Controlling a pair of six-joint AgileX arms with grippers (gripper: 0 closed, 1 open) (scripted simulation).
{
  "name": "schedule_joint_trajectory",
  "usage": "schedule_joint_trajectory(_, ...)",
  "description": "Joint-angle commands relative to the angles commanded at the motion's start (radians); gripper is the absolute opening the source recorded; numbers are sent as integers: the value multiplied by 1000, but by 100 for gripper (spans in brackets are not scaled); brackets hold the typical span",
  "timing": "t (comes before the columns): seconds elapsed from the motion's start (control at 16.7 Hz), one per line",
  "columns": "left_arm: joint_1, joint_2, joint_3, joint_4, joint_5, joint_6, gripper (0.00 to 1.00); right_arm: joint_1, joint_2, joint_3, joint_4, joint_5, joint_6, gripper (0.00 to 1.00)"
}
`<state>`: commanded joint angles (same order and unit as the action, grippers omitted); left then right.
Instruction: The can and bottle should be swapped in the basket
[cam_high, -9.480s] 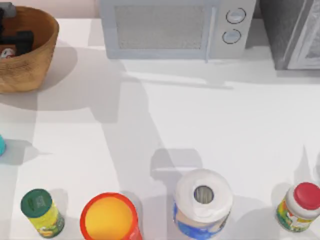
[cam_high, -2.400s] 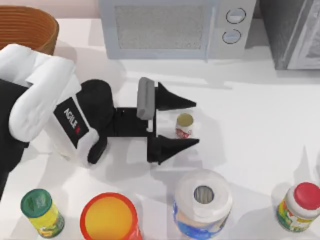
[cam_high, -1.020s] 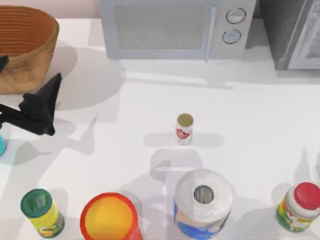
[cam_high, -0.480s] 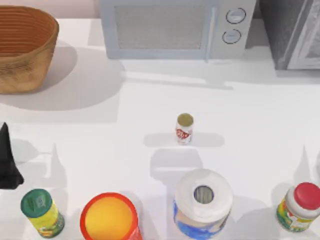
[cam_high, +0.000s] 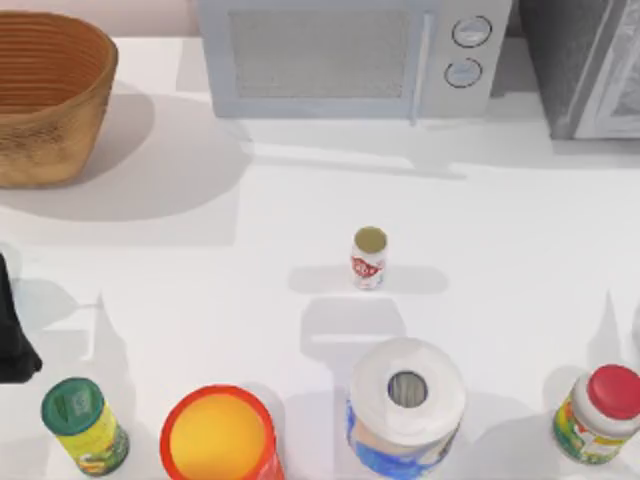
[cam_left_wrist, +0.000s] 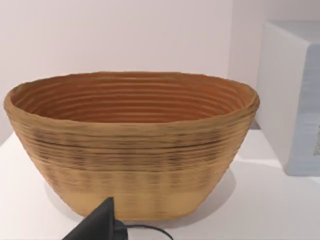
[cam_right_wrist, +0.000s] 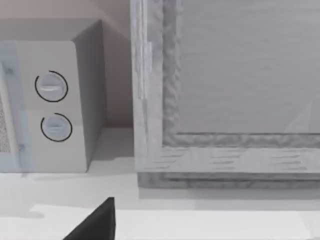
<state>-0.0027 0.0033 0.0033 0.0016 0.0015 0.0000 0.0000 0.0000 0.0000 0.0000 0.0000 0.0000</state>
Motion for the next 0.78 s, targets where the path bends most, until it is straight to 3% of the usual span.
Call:
schedule_joint_trajectory(0.36,43,160,8,154,43,16,100,0,0,0,0,0,0,100)
schedule_joint_trajectory(0.78,172,777,20,632,177,65,100,0,0,0,0,0,0,100)
